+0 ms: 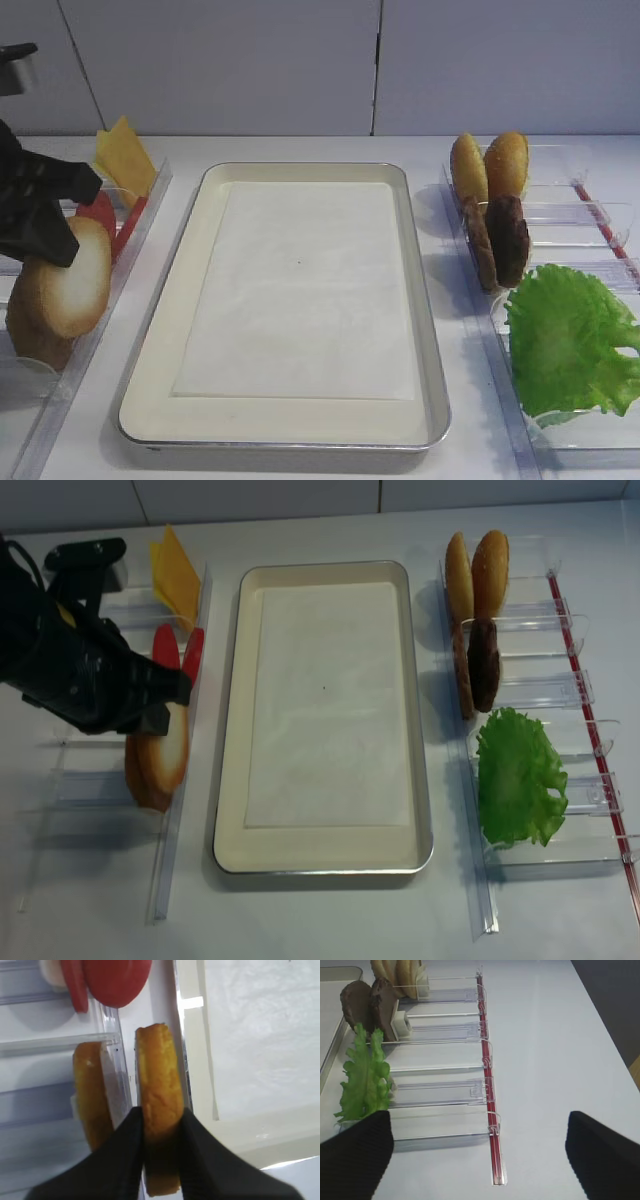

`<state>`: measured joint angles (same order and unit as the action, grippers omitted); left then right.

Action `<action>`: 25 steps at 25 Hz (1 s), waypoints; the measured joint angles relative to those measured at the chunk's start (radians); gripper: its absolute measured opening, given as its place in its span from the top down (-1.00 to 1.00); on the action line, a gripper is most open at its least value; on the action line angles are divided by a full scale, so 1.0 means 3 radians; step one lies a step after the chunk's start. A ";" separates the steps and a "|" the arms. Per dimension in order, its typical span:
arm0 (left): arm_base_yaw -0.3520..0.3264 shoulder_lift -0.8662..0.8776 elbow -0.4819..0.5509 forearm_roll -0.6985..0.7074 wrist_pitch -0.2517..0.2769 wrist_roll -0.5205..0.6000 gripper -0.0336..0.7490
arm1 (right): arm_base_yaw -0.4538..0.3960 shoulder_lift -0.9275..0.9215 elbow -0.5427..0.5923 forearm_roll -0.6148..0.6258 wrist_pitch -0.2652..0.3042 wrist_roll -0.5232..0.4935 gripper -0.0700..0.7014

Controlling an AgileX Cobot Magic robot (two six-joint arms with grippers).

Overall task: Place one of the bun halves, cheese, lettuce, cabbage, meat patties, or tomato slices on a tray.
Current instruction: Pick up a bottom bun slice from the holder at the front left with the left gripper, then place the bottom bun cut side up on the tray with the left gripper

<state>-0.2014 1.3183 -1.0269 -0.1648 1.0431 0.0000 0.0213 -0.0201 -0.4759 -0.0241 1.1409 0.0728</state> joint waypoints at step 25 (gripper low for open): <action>-0.0018 -0.0221 -0.0112 -0.1949 -0.0095 0.0881 0.54 | 0.0000 0.0000 0.0000 0.0000 0.0000 0.0001 -0.97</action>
<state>-0.2067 1.2518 -1.0604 -0.7494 1.0147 0.2642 0.0213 -0.0201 -0.4759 -0.0241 1.1409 0.0731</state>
